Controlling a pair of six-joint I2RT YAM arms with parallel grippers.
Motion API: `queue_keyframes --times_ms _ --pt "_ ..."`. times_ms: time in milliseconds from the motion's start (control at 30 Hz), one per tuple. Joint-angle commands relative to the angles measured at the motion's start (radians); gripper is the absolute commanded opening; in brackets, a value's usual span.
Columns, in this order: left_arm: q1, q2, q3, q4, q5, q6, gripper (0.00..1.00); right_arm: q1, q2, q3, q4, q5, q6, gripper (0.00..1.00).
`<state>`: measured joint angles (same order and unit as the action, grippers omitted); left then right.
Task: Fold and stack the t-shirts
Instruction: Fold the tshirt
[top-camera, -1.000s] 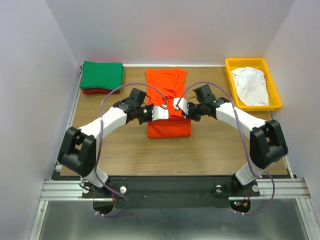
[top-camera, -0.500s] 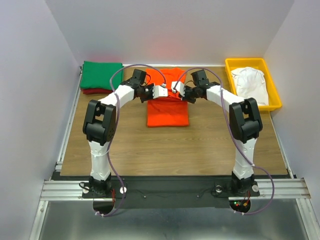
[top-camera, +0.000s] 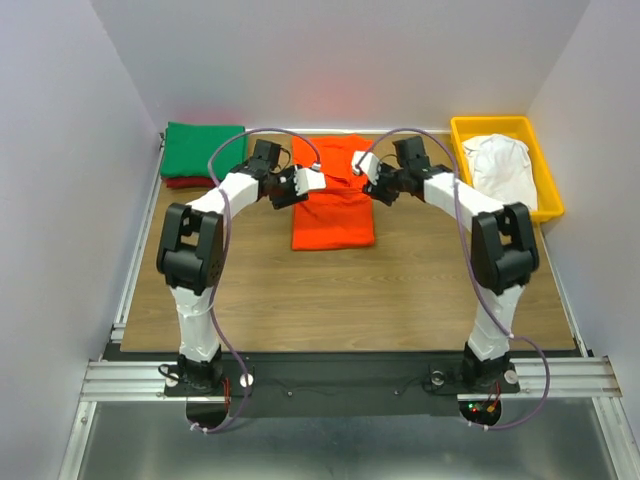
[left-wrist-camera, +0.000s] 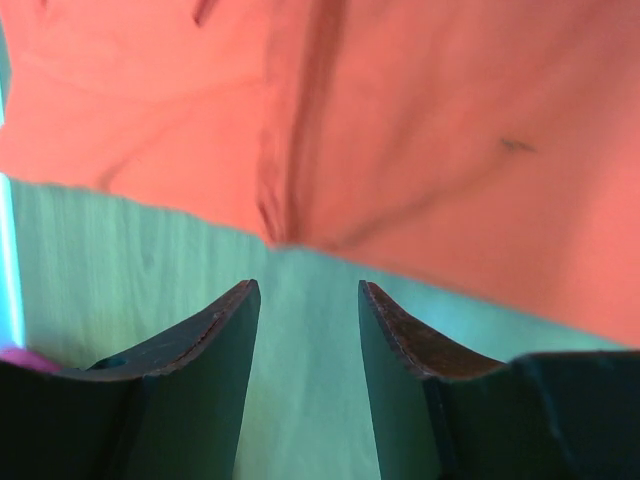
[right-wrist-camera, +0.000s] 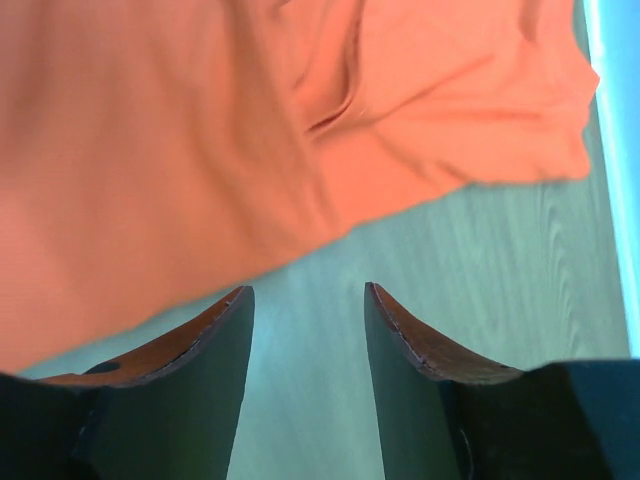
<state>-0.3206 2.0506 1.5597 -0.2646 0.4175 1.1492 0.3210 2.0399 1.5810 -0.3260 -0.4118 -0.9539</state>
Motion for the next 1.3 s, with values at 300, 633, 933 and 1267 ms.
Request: queue_keyframes --times_ms 300,633,933,1267 --pt "-0.070 -0.375 -0.426 0.031 0.106 -0.085 0.56 0.098 -0.376 -0.447 0.036 -0.105 0.043 0.50" --pt "-0.118 -0.305 -0.489 0.087 0.067 -0.078 0.57 0.167 -0.275 -0.510 0.116 -0.104 -0.003 0.52" --pt "-0.124 -0.225 -0.472 0.056 0.035 -0.040 0.46 0.173 -0.190 -0.532 0.169 -0.044 -0.026 0.38" --pt "-0.121 -0.360 -0.437 -0.051 0.060 -0.051 0.00 0.173 -0.375 -0.564 0.153 0.022 0.033 0.01"
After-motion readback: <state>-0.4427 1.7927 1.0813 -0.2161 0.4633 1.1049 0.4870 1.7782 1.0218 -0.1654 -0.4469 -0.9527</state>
